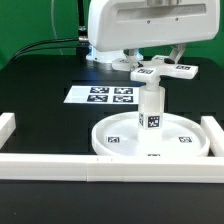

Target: Assemble round table

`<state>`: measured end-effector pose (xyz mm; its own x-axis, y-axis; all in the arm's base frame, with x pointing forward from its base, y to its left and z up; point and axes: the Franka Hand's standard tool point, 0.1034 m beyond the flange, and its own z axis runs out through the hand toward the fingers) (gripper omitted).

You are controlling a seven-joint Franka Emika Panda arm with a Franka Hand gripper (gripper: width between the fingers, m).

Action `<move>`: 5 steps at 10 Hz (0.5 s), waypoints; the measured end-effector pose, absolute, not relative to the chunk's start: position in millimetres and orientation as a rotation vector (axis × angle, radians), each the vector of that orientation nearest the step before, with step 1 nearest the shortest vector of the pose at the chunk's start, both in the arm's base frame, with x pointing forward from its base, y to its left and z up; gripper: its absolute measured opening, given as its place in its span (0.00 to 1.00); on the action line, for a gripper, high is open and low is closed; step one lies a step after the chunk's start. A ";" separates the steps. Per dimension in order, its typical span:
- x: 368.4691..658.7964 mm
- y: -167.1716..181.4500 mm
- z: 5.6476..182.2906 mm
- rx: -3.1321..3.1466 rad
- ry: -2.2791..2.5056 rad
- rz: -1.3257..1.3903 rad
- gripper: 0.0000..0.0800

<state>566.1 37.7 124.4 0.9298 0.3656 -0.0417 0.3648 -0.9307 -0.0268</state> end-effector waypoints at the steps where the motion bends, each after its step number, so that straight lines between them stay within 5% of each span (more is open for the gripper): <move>1: 564.8 38.0 123.7 -3.067 -0.582 0.075 0.56; 5: 562.2 37.1 116.6 -3.066 -0.580 0.092 0.56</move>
Offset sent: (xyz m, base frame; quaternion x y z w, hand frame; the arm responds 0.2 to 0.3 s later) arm -0.0002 -0.0022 -0.0054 -0.0027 0.0040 -0.0056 1.0000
